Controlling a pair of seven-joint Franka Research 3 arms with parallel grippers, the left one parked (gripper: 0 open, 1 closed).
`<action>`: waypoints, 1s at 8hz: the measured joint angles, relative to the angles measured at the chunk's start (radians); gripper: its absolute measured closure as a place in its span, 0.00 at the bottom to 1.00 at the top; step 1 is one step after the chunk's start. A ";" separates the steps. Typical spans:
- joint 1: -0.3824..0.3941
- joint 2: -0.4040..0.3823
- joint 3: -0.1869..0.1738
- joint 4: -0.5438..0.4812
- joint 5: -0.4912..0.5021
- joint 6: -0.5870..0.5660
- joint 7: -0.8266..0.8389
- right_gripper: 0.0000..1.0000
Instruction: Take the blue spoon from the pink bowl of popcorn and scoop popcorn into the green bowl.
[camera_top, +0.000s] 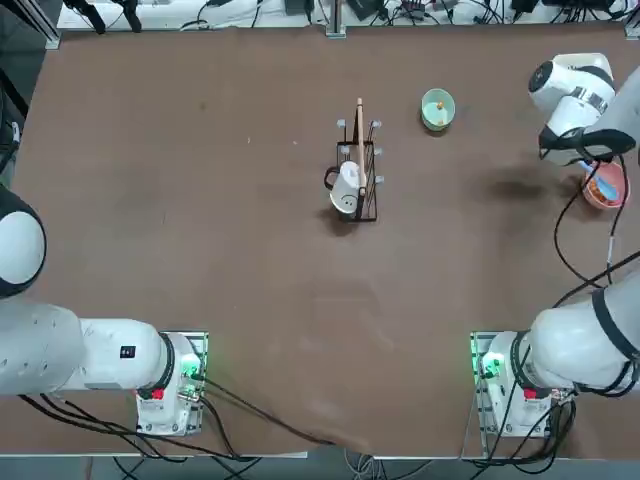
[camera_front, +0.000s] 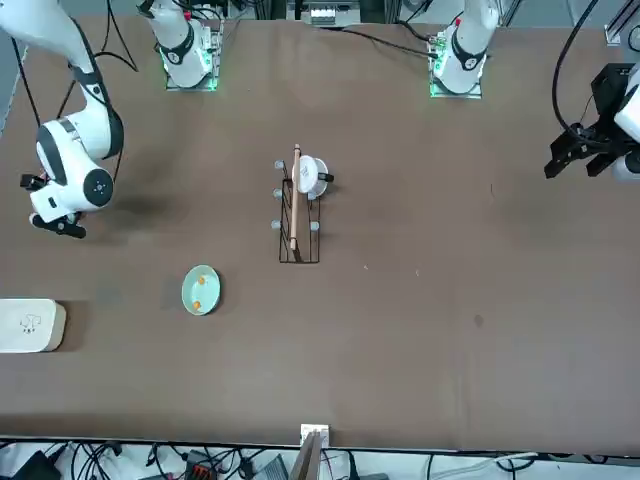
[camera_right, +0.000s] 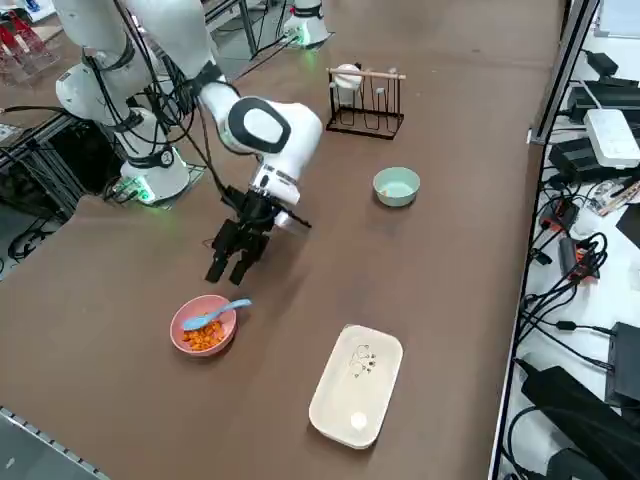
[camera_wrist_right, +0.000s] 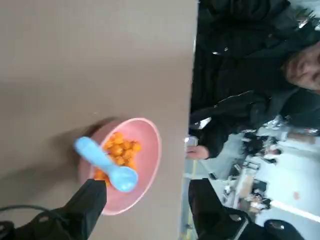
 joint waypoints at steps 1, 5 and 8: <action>0.031 -0.022 0.005 0.009 0.079 -0.028 -0.001 0.00; 0.150 -0.068 0.009 0.233 0.540 -0.256 -0.122 0.00; 0.162 -0.070 0.006 0.491 0.840 -0.483 -0.278 0.00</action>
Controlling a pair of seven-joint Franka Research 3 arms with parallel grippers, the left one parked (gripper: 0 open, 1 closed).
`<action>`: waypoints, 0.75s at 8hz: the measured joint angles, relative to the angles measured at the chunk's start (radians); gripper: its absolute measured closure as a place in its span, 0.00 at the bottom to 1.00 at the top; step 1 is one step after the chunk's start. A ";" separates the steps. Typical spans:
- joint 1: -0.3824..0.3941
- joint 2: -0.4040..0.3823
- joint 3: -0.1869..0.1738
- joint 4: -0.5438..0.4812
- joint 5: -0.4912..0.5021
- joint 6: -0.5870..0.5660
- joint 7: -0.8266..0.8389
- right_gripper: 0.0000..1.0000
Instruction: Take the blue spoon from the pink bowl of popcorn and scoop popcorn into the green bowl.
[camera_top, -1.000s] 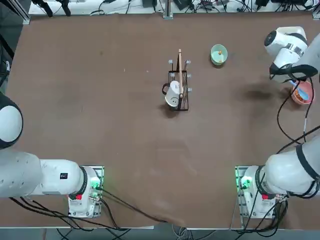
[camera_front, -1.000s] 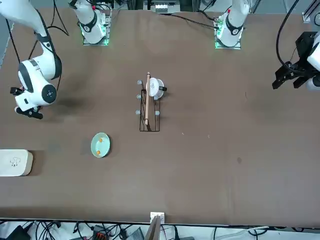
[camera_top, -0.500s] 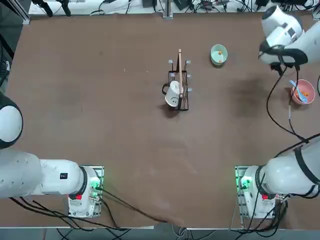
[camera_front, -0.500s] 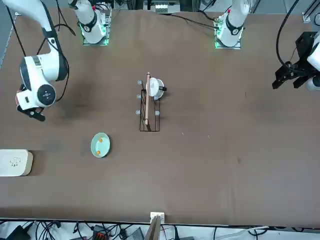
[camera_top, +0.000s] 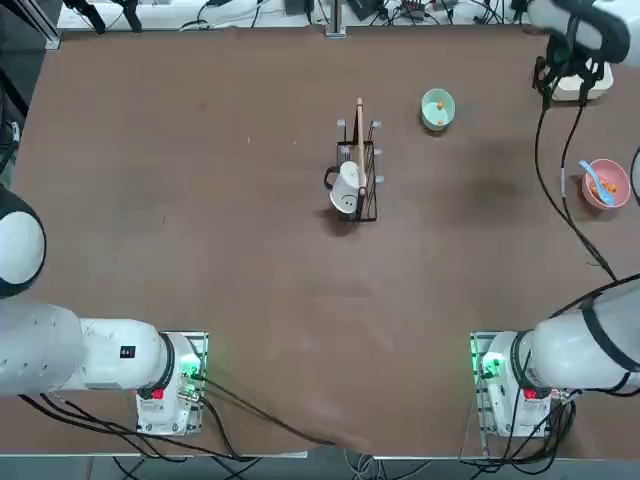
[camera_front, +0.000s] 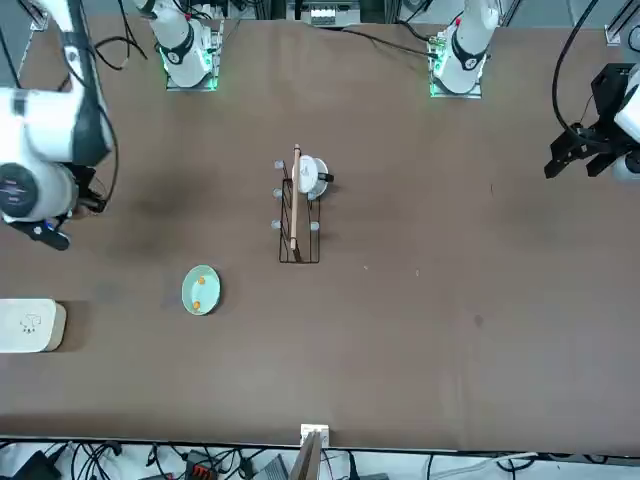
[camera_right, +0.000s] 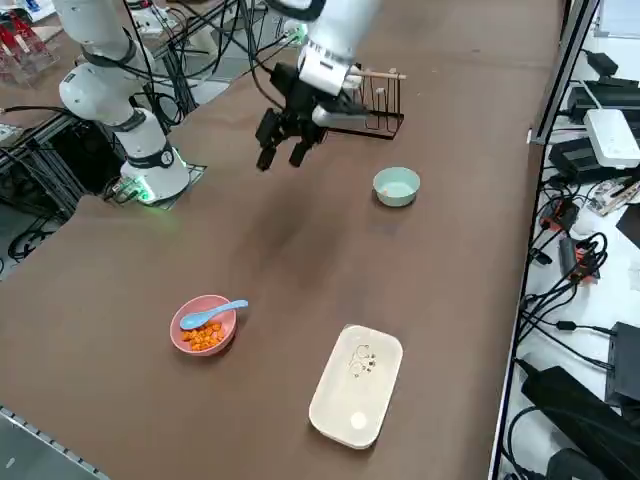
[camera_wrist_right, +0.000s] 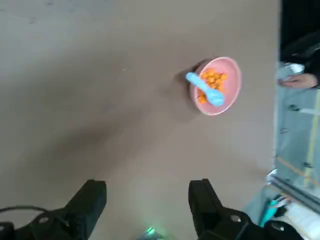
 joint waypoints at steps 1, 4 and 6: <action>0.000 -0.001 -0.001 0.047 0.085 -0.041 -0.013 0.00; -0.003 -0.036 -0.011 0.197 0.312 -0.171 -0.126 0.00; -0.011 -0.107 -0.018 0.231 0.346 -0.220 -0.213 0.00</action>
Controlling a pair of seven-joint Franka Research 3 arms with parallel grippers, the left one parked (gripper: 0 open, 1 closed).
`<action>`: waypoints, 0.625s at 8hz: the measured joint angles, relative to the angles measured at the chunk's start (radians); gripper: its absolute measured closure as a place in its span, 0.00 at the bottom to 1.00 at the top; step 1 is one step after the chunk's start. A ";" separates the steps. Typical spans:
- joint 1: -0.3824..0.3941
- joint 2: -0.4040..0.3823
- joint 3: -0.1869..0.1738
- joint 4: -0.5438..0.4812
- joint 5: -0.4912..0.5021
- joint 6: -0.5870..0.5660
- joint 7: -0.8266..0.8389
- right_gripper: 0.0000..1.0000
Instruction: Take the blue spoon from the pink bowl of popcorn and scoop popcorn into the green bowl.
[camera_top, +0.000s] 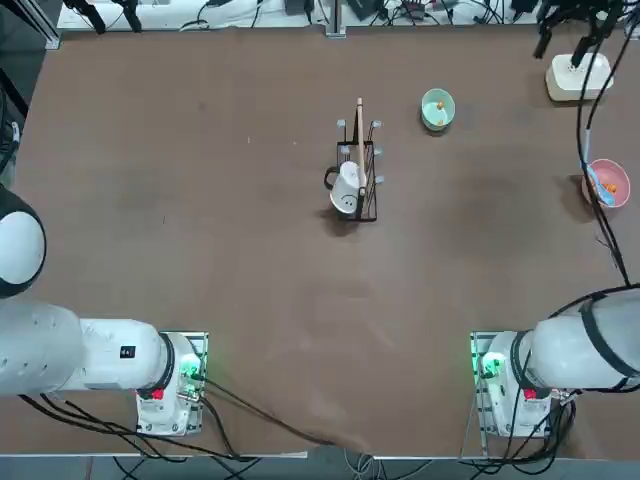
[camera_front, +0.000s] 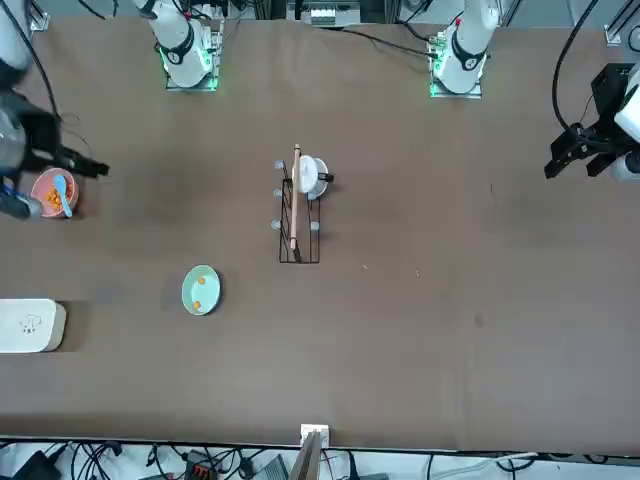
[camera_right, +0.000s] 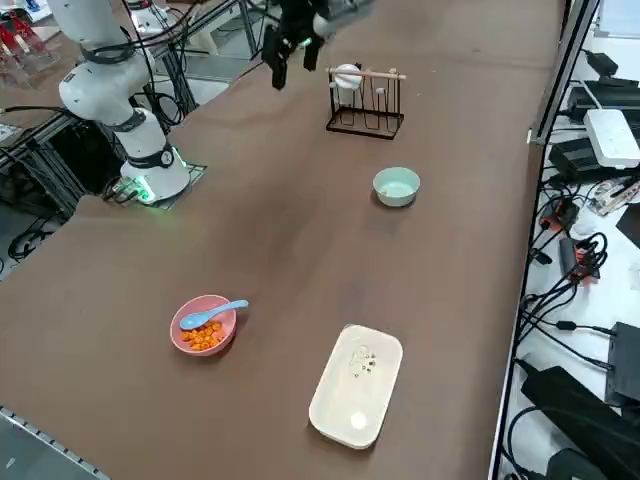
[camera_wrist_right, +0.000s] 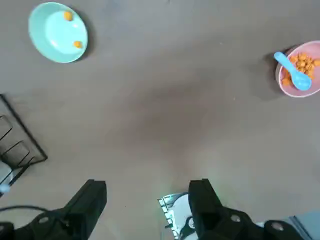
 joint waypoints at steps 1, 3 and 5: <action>-0.001 -0.026 0.000 0.004 0.000 -0.005 -0.013 0.00; 0.002 -0.081 0.001 0.010 -0.004 0.000 -0.100 0.00; 0.008 -0.165 0.002 -0.063 -0.019 0.058 -0.232 0.00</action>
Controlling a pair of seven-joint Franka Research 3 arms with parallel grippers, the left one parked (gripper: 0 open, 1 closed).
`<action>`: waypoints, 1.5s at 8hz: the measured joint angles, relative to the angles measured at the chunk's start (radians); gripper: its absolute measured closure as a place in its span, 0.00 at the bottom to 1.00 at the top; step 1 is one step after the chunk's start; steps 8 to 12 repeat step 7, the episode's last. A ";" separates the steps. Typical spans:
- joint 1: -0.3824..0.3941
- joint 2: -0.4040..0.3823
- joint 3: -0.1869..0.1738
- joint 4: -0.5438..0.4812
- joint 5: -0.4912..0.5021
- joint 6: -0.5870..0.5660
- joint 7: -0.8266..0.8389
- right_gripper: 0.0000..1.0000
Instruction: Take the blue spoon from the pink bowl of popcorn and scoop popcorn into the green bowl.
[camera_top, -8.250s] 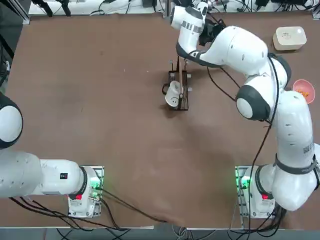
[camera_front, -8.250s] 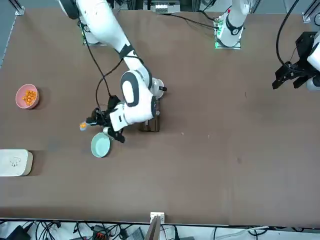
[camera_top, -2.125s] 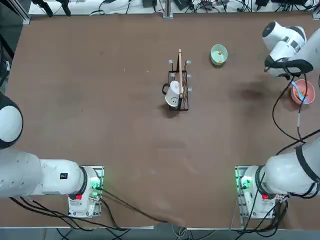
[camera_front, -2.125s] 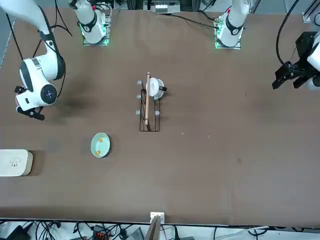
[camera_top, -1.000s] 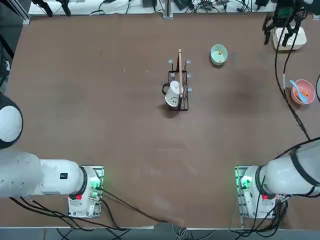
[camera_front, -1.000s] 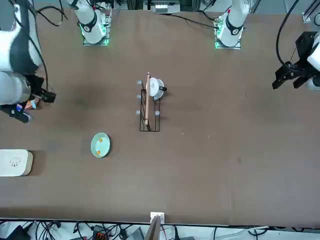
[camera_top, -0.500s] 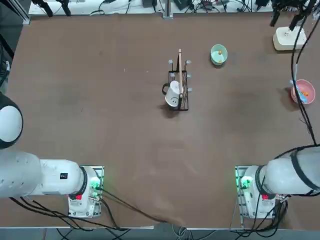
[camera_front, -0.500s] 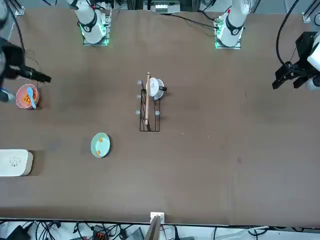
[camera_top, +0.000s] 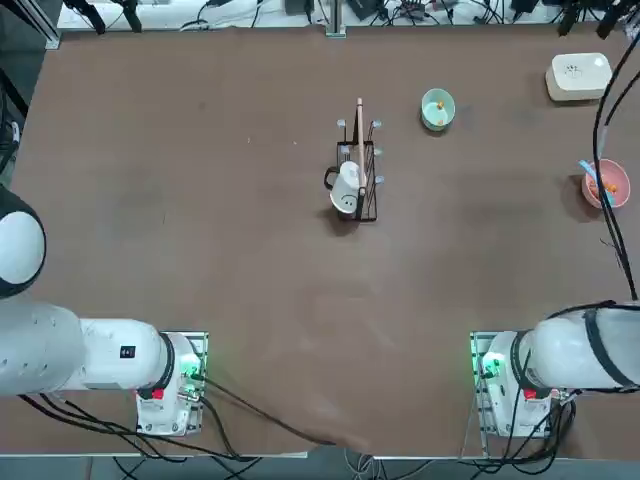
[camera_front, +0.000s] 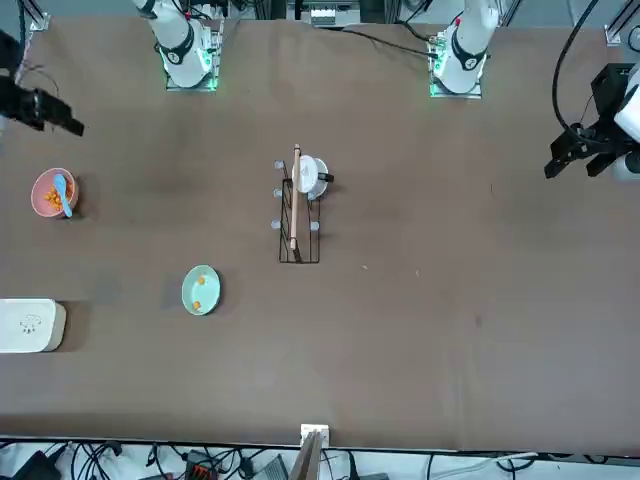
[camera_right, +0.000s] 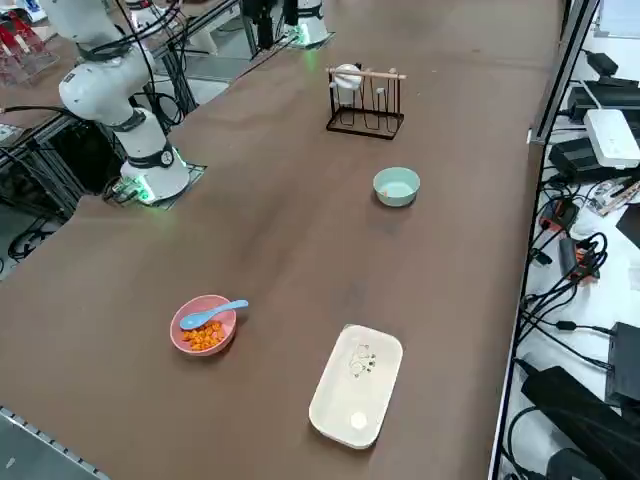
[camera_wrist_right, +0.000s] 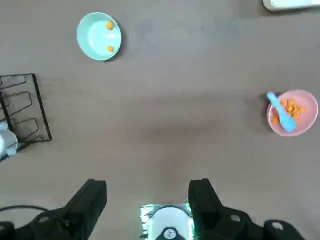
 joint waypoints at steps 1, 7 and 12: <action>0.011 -0.053 -0.002 -0.074 -0.011 0.048 -0.011 0.00; 0.048 -0.093 -0.006 -0.157 -0.103 0.092 -0.017 0.00; 0.048 -0.093 -0.006 -0.157 -0.103 0.092 -0.017 0.00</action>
